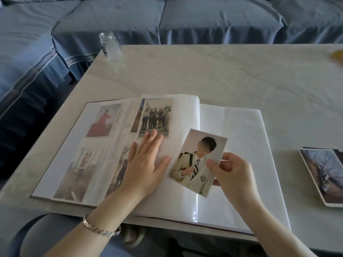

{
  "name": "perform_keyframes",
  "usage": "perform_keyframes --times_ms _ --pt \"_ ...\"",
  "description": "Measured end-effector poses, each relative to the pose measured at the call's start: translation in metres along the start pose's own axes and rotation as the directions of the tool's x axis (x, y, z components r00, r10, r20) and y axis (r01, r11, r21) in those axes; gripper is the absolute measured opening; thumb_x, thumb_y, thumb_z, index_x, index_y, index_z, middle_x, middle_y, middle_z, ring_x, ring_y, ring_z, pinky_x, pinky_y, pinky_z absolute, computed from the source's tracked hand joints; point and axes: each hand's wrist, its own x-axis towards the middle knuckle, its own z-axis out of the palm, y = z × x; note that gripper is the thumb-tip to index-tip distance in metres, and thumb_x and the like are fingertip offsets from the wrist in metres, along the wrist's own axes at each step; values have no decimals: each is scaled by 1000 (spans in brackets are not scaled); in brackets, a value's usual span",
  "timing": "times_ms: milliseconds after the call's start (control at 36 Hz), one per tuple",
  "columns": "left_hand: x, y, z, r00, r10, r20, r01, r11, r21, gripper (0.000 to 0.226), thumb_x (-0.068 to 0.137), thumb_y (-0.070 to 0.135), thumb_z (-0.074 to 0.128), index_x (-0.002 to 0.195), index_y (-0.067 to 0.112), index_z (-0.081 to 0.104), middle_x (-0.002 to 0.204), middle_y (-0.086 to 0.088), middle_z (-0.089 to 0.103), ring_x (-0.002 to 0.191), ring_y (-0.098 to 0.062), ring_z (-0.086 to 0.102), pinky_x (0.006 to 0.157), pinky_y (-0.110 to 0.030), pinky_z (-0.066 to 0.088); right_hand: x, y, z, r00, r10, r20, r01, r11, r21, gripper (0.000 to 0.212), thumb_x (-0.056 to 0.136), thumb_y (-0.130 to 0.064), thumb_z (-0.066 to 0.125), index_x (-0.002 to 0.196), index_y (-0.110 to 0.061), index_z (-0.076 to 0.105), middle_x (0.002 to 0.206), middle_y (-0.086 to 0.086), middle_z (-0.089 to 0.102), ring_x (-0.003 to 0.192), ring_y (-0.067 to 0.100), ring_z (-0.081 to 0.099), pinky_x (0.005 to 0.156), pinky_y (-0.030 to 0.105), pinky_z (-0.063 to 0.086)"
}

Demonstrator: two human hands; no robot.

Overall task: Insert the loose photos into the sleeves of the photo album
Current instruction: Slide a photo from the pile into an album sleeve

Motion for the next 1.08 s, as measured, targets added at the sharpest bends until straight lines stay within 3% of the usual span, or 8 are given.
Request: perform_keyframes --times_ms 111,333,472,667,833,972,1028,1083 --pt "0 0 0 1000 -1 -6 0 1000 -14 80 78 64 4 149 29 7 149 22 -11 136 11 -19 108 -16 -21 -2 -2 -2 997 46 63 -48 998 26 8 85 -8 64 86 -16 62 68 -7 72 64 6 69 50 19 53" --pt "0 0 1 1000 -11 -7 11 999 -43 83 76 66 6 150 28 10 151 21 -9 137 9 -16 108 -16 -21 -19 2 2 944 193 268 -191 981 -32 9 85 -8 64 94 -8 65 76 1 74 70 14 71 60 31 59" --pt "0 -1 1 1000 -27 -10 26 998 -63 84 75 67 6 149 28 12 149 23 -10 137 10 -16 111 -20 -17 -21 -2 6 928 228 294 -225 973 -45 8 85 -9 65 92 -6 65 75 1 74 67 15 71 56 27 57" --pt "-2 -1 0 999 -41 -8 41 998 -53 84 75 69 6 149 30 11 145 24 -14 135 10 -18 116 -28 -14 -23 -5 4 896 270 354 -250 963 -101 10 84 -14 67 92 -8 66 76 2 74 69 17 71 61 32 59" --pt "-1 1 -3 997 -65 -31 59 984 -165 52 99 44 30 147 26 24 154 18 2 137 8 -10 118 -34 -10 -18 -11 8 883 233 408 -205 972 -111 8 85 -17 65 89 -9 67 74 0 74 67 14 71 56 22 56" --pt "-1 5 -12 980 -155 -122 95 913 -396 43 95 26 50 137 24 42 154 12 18 139 3 9 118 -33 12 -19 -20 28 857 222 465 -243 970 -16 8 86 -15 63 89 -8 64 73 -1 73 67 13 71 53 19 53" --pt "-1 5 -18 962 -237 -137 154 882 -445 45 93 23 55 135 24 42 152 8 24 138 -4 19 111 -25 18 -19 -22 34 855 216 472 -247 969 4 8 86 -14 63 90 -8 63 77 1 74 69 15 71 56 21 55" --pt "1 2 -25 928 -345 -139 237 837 -493 48 90 19 60 134 22 42 143 4 36 124 -5 33 101 -19 28 -19 -22 36 857 210 470 -251 968 25 10 86 -14 63 93 -7 64 79 3 74 71 17 71 59 24 56"
